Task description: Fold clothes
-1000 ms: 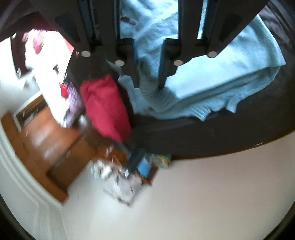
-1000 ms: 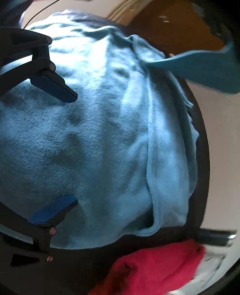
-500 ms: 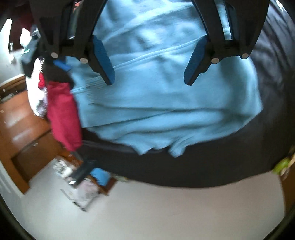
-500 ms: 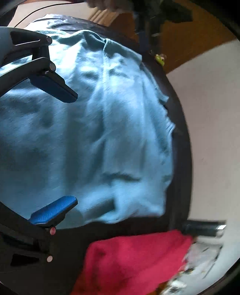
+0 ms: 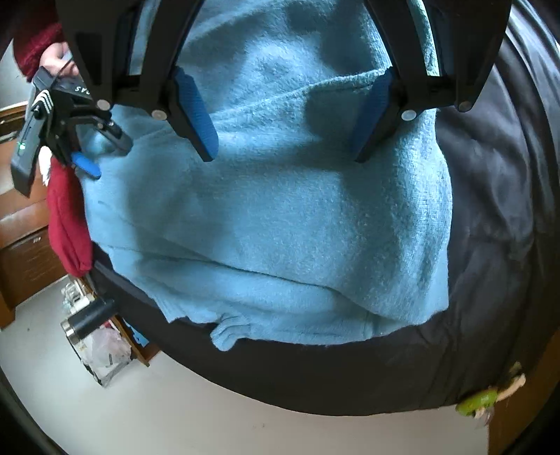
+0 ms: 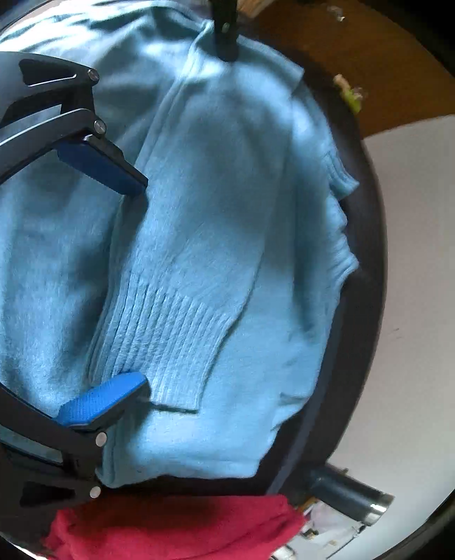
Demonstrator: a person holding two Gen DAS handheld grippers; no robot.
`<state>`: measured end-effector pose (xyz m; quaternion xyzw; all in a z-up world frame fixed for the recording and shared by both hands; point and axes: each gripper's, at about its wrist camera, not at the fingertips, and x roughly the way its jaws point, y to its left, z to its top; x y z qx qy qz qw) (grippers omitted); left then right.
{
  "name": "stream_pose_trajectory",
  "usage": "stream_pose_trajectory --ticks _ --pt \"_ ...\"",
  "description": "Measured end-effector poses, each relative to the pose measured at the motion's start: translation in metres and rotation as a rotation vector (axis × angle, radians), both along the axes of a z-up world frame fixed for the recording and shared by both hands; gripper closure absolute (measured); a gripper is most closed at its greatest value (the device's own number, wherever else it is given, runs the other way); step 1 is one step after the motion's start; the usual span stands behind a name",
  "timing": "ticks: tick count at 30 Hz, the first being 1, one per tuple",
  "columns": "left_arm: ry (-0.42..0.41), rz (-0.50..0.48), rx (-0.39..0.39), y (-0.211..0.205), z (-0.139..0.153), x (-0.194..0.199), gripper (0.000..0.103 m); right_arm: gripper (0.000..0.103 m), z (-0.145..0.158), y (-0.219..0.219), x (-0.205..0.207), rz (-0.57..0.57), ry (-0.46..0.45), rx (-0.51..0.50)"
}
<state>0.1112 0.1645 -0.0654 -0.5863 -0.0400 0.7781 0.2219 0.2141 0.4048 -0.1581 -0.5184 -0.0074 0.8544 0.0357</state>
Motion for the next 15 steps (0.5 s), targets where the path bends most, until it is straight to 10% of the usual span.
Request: stream_pose_trajectory --ticks 15 --pt "0.066 0.054 -0.099 -0.017 0.025 0.065 0.022 0.001 0.029 0.018 0.064 0.001 0.008 -0.046"
